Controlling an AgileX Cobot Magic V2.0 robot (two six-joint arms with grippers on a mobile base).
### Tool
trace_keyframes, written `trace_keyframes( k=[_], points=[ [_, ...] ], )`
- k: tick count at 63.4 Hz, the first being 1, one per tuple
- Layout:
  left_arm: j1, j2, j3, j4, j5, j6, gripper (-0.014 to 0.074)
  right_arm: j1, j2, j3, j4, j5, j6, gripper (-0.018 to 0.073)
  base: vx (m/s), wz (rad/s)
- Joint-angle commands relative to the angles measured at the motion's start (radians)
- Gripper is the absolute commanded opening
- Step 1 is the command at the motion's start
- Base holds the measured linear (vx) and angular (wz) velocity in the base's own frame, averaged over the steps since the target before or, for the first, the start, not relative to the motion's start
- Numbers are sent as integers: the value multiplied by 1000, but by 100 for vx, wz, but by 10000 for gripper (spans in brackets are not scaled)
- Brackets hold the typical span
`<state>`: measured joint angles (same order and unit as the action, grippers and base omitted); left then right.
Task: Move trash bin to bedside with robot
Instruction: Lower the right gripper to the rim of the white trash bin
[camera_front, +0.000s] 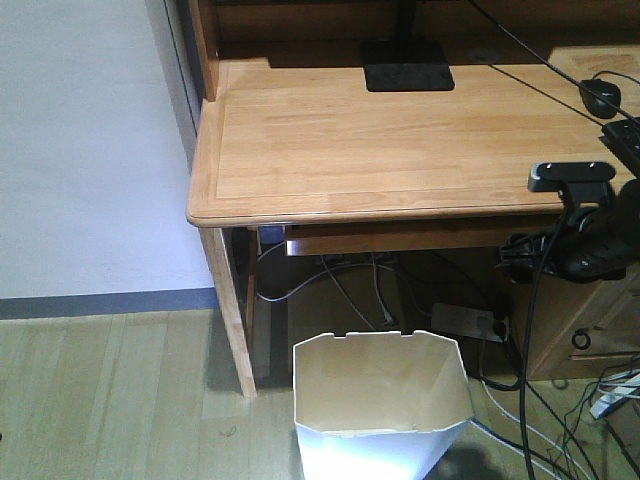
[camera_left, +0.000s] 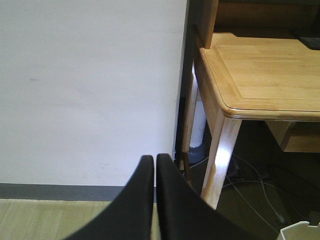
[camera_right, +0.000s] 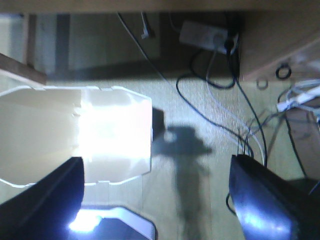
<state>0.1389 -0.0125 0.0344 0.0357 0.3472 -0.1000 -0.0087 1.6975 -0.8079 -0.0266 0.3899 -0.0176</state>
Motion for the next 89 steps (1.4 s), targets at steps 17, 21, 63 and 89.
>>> trace_keyframes(
  k=[17, 21, 63, 89],
  points=[
    [-3, -14, 3, -2, -66, -4, -6, -121, 283, -115, 220, -72, -326, 564, 0, 0],
    [-3, -14, 3, -2, -66, -4, -6, -121, 342, -130, 303, -95, -423, 564, 0, 0],
    [-3, -14, 3, -2, -66, -4, -6, -119, 897, -425, 952, -143, -1164, 564, 0, 0],
    [-3, -14, 3, -2, -66, -4, -6, -119, 1123, -596, 965, -104, -1177, 564, 0, 0]
  ],
)
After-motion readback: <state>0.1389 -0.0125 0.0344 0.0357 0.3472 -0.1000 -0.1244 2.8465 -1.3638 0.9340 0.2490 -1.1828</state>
